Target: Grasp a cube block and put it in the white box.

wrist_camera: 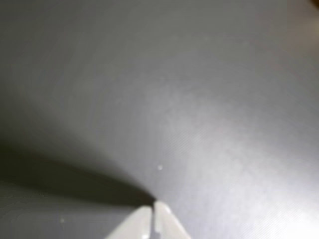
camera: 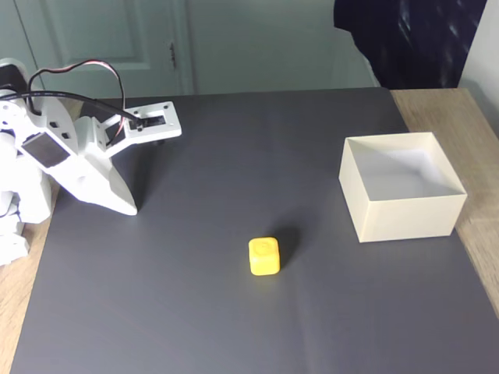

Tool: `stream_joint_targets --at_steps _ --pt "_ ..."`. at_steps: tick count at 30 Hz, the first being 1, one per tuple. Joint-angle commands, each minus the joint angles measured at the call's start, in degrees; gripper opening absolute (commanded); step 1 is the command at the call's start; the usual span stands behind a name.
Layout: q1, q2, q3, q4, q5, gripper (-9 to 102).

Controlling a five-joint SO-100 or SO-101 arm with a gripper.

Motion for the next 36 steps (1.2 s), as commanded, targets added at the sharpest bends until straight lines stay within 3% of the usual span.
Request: stream_joint_targets --at_steps 1,21,32,36 --pt "0.3 0.4 -0.1 0.4 0.1 1" --pt "3.8 0.4 -0.1 -0.4 3.3 0" --pt "1.6 0.3 -3.2 -5.1 6.2 0" --pt "3.0 -8.5 -8.5 -9.6 7.7 0"
